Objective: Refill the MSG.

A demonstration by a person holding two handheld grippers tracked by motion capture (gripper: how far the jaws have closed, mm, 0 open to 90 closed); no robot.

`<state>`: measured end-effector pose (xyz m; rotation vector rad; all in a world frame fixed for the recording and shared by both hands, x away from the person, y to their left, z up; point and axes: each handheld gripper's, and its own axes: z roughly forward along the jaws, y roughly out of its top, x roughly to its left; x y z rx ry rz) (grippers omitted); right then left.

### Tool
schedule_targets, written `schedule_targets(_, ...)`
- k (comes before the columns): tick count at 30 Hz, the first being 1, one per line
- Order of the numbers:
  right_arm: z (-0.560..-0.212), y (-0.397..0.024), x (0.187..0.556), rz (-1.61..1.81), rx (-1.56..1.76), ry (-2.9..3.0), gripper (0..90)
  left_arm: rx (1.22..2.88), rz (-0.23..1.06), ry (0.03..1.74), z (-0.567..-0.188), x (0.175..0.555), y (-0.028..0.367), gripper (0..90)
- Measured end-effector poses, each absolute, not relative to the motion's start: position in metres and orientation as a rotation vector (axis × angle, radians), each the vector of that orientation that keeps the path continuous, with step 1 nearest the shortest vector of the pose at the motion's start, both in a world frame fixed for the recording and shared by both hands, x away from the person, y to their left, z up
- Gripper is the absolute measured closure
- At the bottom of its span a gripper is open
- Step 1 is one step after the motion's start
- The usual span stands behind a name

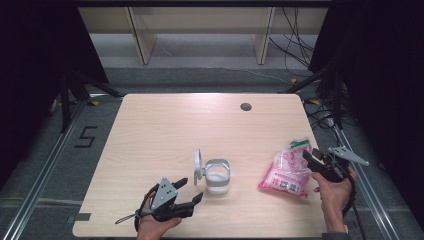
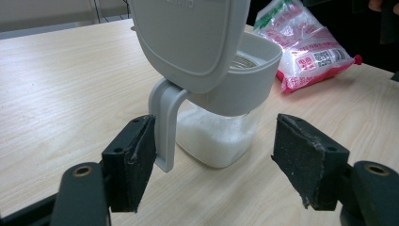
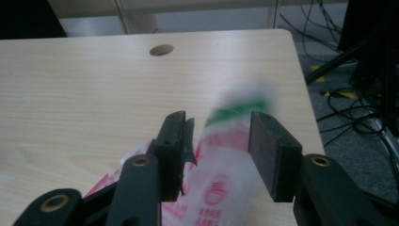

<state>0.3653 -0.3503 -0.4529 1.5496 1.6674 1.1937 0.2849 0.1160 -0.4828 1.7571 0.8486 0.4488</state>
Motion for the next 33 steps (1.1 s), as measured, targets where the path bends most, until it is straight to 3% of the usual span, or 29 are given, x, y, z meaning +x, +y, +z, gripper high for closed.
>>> schedule_targets(1,-0.452,-0.355,0.367,1.198,1.515,1.652,51.9,1.757,0.45,0.851,-0.483,0.285,0.116,29.6)
schedule_targets(14,-0.441,-0.337,0.355,1.111,1.486,1.632,42.6,1.753,0.451,0.857,-0.482,0.287,0.121,30.3)
schedule_targets(33,-0.445,-0.289,0.338,1.201,1.341,1.895,40.2,1.744,0.485,0.89,-0.481,0.29,0.129,30.5)
